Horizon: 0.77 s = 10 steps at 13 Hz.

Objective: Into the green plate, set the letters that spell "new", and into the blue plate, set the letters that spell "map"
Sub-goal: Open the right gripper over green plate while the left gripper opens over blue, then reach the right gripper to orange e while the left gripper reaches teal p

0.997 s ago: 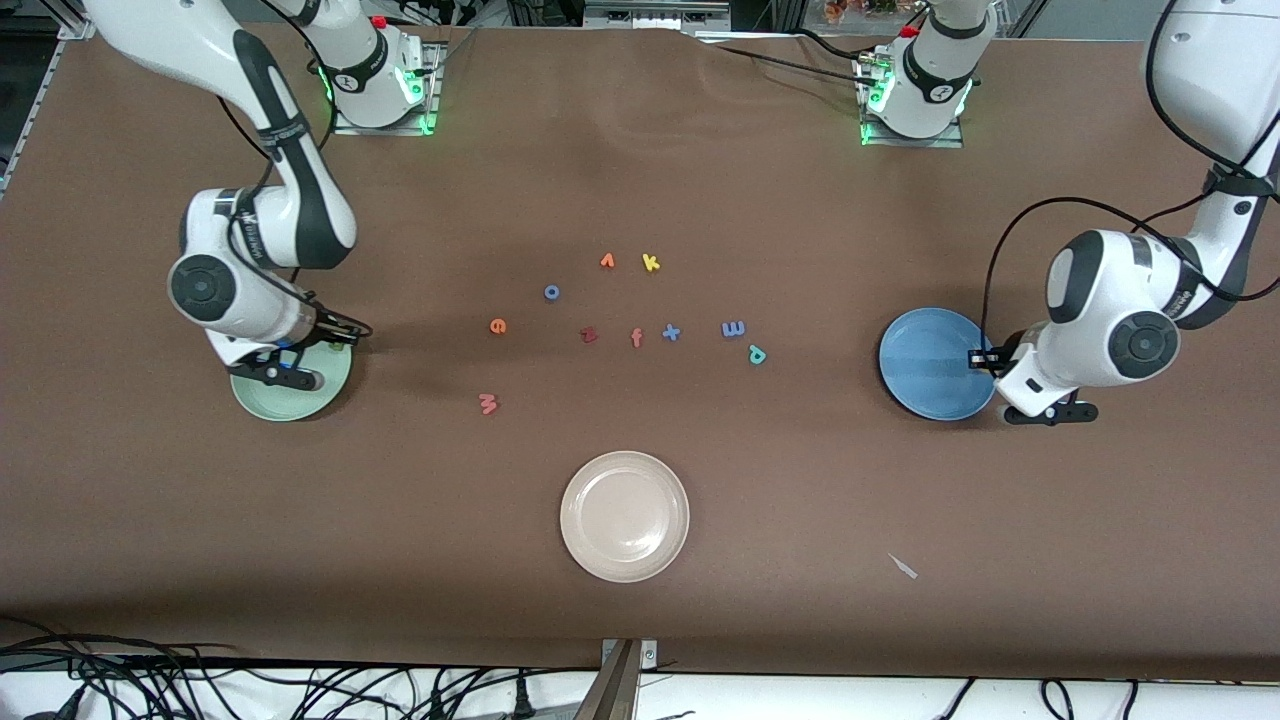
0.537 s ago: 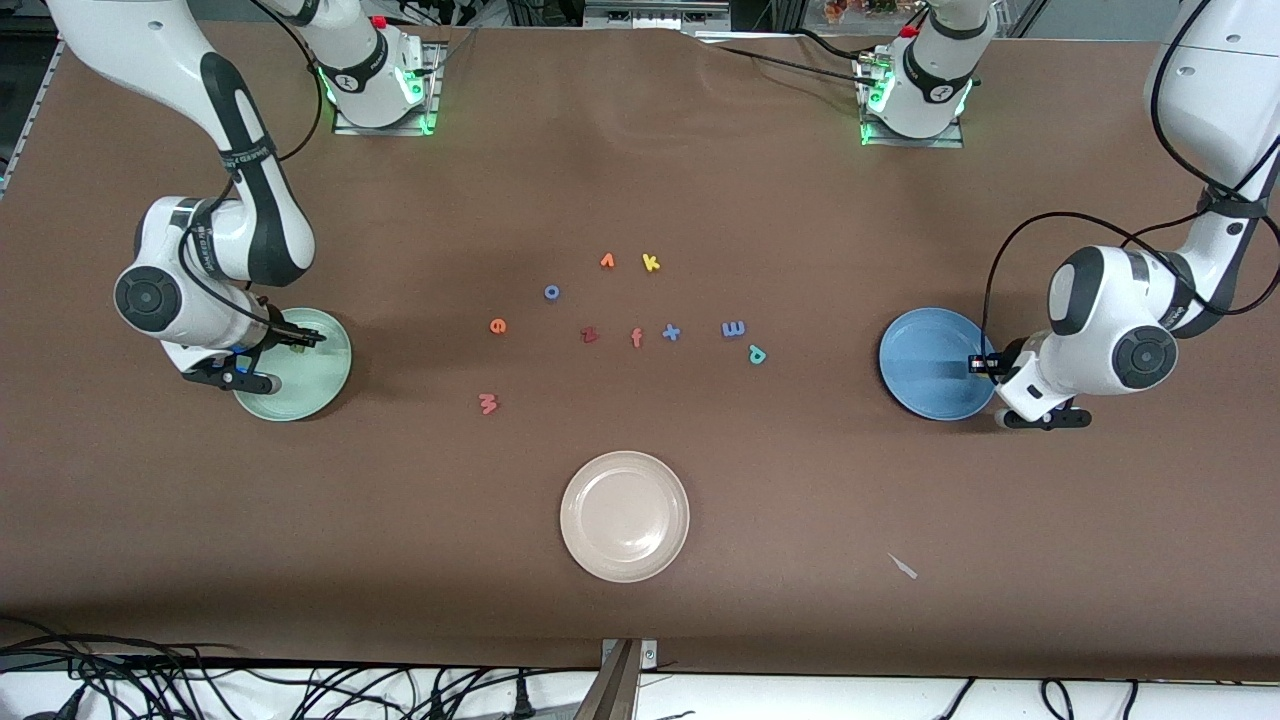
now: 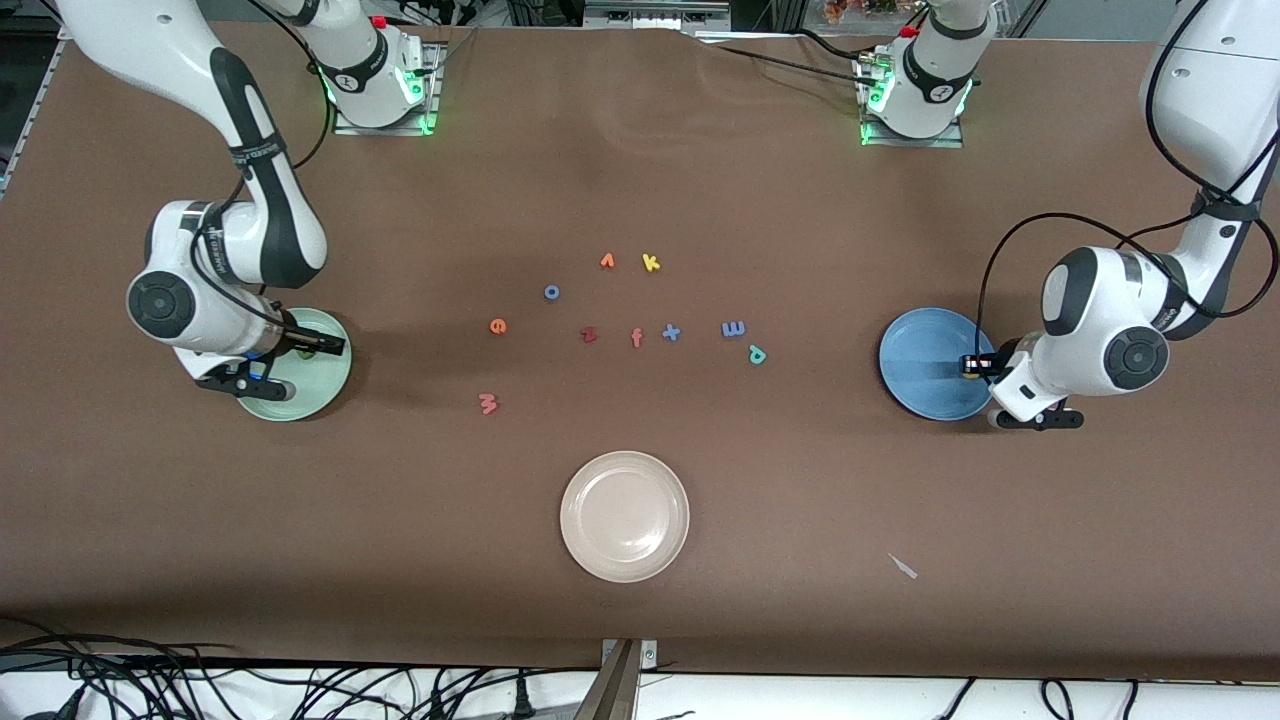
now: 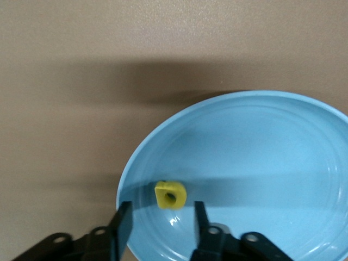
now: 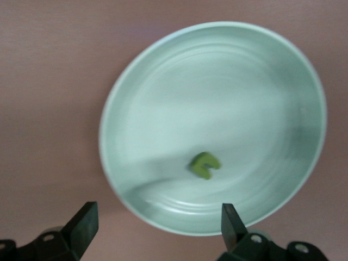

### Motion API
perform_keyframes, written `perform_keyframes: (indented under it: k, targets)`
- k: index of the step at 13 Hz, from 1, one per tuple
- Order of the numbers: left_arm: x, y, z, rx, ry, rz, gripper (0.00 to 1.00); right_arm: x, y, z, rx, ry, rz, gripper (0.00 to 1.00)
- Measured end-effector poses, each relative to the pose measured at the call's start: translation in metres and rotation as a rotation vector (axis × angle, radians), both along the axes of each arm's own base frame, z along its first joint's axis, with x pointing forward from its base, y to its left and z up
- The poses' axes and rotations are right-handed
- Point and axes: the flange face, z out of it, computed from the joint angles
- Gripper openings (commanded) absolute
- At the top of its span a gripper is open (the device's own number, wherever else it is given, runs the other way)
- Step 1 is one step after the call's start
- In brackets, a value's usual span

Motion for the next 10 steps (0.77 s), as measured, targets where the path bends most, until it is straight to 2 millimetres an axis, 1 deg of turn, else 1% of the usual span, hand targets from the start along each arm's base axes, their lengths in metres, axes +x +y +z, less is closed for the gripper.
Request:
perform_keyframes:
  k: [2, 3, 4, 6, 7, 8, 10]
  targets:
    - [0.004, -0.004, 0.006, -0.002, -0.013, -0.002, 1.00, -0.003, 0.038, -0.001, 0.007, -0.003, -0.029, 1.00]
    - [0.009, -0.011, 0.013, -0.002, -0.030, 0.005, 1.00, -0.006, 0.057, -0.001, 0.011, -0.004, -0.038, 1.00]
    - [0.015, -0.024, 0.023, -0.001, -0.050, 0.032, 1.00, -0.008, 0.076, 0.000, 0.016, -0.008, -0.046, 1.00]
    - [0.022, -0.060, 0.044, 0.007, -0.082, 0.126, 1.00, -0.015, 0.116, 0.004, 0.029, -0.028, -0.075, 1.00]
    - [0.022, -0.081, 0.051, 0.013, -0.089, 0.182, 1.00, -0.018, 0.135, 0.006, 0.039, -0.048, -0.095, 1.00]
    - [0.020, -0.103, 0.057, 0.016, -0.090, 0.238, 1.00, -0.022, 0.154, 0.006, 0.049, -0.066, -0.112, 1.00]
    - [0.013, -0.152, 0.065, 0.023, -0.088, 0.327, 0.99, -0.033, 0.181, 0.001, 0.072, -0.101, -0.141, 1.00]
